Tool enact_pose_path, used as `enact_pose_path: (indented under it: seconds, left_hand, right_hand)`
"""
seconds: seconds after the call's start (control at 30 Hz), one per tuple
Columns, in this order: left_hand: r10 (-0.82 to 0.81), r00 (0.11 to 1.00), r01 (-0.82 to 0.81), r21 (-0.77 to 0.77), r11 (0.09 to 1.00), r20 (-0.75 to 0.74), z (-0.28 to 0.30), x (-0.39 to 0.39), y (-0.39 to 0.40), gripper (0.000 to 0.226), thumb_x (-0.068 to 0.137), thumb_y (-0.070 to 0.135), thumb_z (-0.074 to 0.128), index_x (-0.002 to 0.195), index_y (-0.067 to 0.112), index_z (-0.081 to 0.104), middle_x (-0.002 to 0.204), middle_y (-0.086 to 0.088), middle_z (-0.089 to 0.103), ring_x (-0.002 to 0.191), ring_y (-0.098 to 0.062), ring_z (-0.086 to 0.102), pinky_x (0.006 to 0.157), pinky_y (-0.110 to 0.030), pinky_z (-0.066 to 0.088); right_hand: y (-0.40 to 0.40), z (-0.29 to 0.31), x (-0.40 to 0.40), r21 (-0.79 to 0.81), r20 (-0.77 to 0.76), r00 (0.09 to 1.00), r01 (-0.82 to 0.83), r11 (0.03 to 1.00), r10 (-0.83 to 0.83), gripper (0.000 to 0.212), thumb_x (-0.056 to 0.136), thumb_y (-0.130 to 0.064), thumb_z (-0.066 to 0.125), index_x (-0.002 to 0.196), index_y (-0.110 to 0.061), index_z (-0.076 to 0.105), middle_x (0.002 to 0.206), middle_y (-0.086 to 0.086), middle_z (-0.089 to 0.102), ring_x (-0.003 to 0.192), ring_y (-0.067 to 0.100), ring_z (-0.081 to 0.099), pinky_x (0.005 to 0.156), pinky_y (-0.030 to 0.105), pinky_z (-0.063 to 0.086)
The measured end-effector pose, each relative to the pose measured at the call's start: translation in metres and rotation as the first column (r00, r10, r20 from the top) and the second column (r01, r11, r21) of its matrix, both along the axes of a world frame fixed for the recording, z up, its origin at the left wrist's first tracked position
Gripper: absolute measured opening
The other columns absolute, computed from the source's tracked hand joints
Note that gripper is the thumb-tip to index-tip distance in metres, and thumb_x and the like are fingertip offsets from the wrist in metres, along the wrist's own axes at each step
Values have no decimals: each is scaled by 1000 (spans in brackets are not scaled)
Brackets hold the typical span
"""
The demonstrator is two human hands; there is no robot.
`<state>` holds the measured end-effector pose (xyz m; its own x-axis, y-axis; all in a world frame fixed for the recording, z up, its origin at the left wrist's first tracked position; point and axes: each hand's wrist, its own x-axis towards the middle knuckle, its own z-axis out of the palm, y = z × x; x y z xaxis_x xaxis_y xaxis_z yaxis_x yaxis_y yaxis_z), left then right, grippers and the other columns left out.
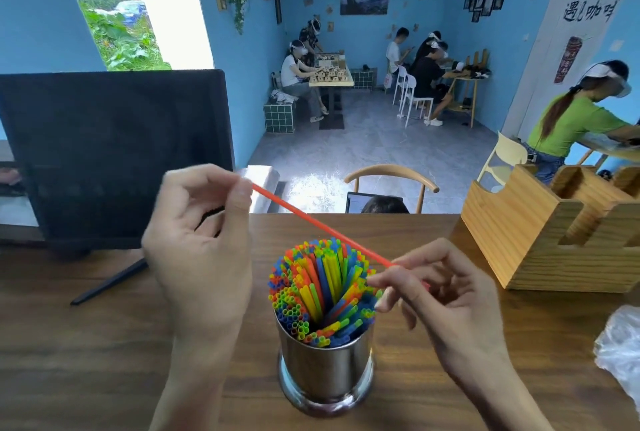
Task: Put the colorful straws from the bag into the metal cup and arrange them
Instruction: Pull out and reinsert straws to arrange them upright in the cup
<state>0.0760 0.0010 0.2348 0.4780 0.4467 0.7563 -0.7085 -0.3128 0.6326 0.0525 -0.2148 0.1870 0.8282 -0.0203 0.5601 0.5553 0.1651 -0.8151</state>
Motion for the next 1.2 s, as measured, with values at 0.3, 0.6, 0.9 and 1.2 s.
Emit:
enact_pose_path:
  seconds: [0.3,0.6,0.9,1.2]
  left_hand:
    - [-145,744,216,30,976,-652,-43,1,-4,19,84,23,81,89,39,72,79,13,77,77,-4,73,72,-24,55]
    - [-139,629,309,82,948,-765,-46,-11,0,13,84,35,80,87,44,72,73,11,77,73,0,71,69,-21,52]
    - [14,731,213,248,945,-682,-50,2,3,10,88,34,75,83,43,75,77,22,72,76,1,68,70,-23,59]
    - [143,766,191,435,880,-627,-50,23,-9,7,90,43,69,93,46,75,84,23,64,83,6,58,62,-8,38]
  right_hand:
    - [-8,21,14,168,101,960,241,956,-260,21,83,-43,79,100,-30,80,93,7,74,73,22,73,63,24,59]
    - [12,30,24,259,239,868,375,890,-436,36,83,-5,75,106,-25,57,85,7,75,68,24,77,58,32,61]
    - [17,7,40,-313,253,932,333,889,-260,12,83,-32,81,90,-28,72,85,-13,74,76,8,72,63,30,58]
    - [-1,-18,56,-607,-66,976,127,785,-209,19,79,-48,81,69,-31,80,84,-13,65,90,6,58,71,13,40]
